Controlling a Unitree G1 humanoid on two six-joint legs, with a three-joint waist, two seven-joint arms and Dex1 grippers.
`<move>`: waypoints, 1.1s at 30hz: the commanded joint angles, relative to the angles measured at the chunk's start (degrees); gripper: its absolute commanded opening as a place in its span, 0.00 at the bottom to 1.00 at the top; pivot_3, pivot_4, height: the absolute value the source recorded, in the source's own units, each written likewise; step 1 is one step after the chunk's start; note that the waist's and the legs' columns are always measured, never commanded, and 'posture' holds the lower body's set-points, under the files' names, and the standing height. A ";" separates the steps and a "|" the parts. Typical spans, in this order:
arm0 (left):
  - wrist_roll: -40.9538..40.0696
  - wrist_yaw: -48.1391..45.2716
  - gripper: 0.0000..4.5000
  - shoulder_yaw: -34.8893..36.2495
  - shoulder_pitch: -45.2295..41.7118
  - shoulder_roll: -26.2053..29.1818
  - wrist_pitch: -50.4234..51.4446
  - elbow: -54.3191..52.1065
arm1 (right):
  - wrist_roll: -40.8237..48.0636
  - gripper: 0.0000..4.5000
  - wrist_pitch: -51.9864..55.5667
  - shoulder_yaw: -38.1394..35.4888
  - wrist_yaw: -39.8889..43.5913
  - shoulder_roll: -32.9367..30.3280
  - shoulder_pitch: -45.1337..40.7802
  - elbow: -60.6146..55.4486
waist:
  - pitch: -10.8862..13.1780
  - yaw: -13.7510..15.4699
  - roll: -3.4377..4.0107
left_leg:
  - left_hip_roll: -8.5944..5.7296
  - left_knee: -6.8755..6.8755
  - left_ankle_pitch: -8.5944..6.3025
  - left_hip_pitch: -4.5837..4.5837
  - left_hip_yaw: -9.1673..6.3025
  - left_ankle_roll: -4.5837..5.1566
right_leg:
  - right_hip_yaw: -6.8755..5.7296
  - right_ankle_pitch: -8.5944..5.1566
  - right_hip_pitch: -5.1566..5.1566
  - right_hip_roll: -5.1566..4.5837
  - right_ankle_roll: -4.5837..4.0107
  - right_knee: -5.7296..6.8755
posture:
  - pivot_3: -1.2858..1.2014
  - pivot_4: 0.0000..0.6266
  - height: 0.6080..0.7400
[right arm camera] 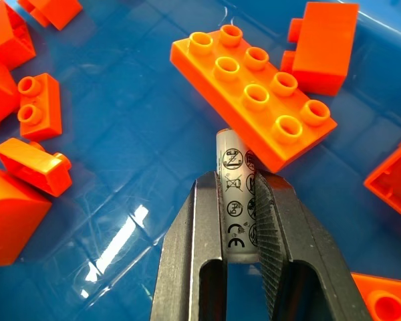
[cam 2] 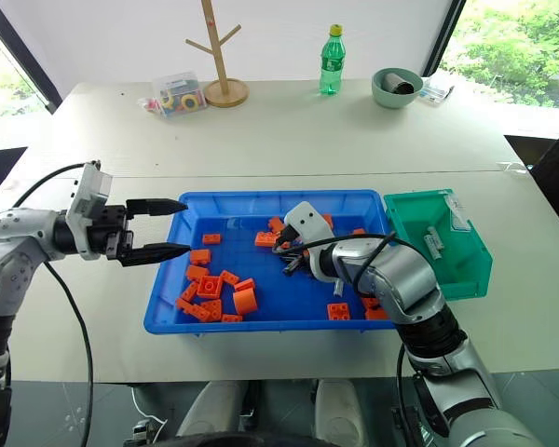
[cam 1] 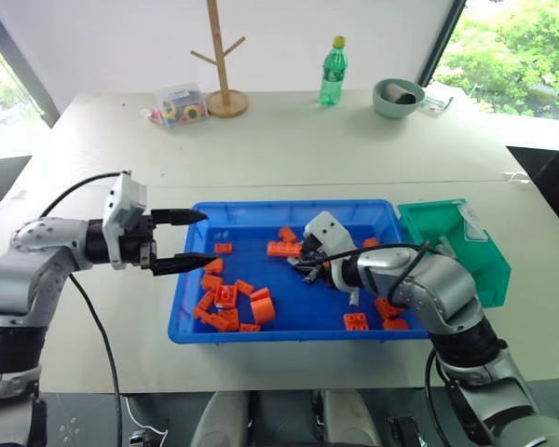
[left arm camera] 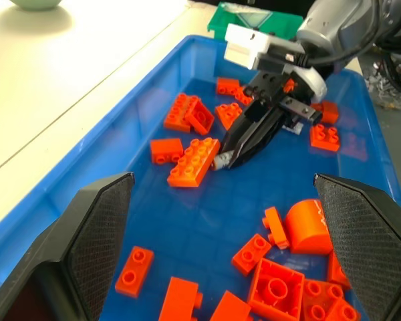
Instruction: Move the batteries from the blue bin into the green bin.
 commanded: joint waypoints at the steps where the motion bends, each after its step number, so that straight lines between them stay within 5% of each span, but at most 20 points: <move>1: -0.98 -0.46 1.00 1.40 -0.73 0.92 0.30 -0.42 | 0.88 0.02 2.39 -0.23 0.91 -0.12 1.02 -0.99 | 0.00 0.02 0.00 | 0.00 0.00 0.00 0.00 0.00 0.00 | 0.00 0.00 0.00 0.00 0.00 0.00 | 0.52 0.24 0.72; 9: -0.96 -2.97 1.00 0.88 0.52 1.76 0.29 -1.81 | 9.92 0.02 16.22 -17.06 5.66 -3.70 -5.09 -11.79 | 0.03 0.24 0.05 | 0.00 0.00 0.00 -0.05 0.00 0.00 | 0.01 0.00 -0.04 -0.02 0.00 0.00 | 0.52 0.24 0.72; 14: -0.29 -3.22 1.00 0.38 0.16 1.15 -0.64 -1.15 | 13.44 0.02 18.24 -30.24 8.11 -15.04 -7.55 -11.35 | 0.03 0.40 0.04 | -0.01 -0.01 -0.01 -0.07 -0.02 0.01 | -0.01 0.00 0.00 -0.04 0.00 -0.09 | 0.52 0.24 0.72; 17: -0.11 -3.19 1.00 -0.08 -0.49 0.67 -0.89 -0.47 | 10.48 0.02 16.32 -35.68 9.81 -27.51 -3.76 -7.51 | 0.05 0.67 0.07 | -0.04 -0.02 -0.01 -0.14 0.01 0.02 | -0.02 -0.01 -0.02 -0.08 0.01 -0.13 | 0.52 0.24 0.72; 24: 0.42 -2.85 1.00 -2.03 -3.27 -1.29 -1.36 1.07 | 7.53 0.02 8.73 -39.36 11.26 -34.61 10.19 -5.32 | 0.03 0.00 0.06 | 0.06 -0.02 -0.03 -0.14 0.12 0.05 | -0.01 0.00 -0.02 -0.07 0.01 -0.18 | 0.52 0.24 0.72; 32: 0.66 -3.12 1.00 -2.59 -4.99 -1.77 -1.20 2.21 | 6.85 0.83 6.17 -39.52 10.13 -33.11 12.56 -5.22 | 0.04 0.33 0.07 | 0.05 -0.01 -0.03 -0.14 0.14 0.05 | 0.00 0.00 -0.02 -0.08 0.01 -0.19 | 0.52 0.24 0.72; 33: 0.67 -3.14 1.00 -2.62 -5.06 -1.79 -1.15 2.17 | 6.99 0.83 6.24 -39.61 10.07 -33.34 11.80 -5.08 | 0.04 0.34 0.07 | 0.05 -0.01 -0.03 -0.15 0.14 0.05 | 0.01 0.00 -0.02 -0.08 0.01 -0.19 | 0.52 0.24 0.72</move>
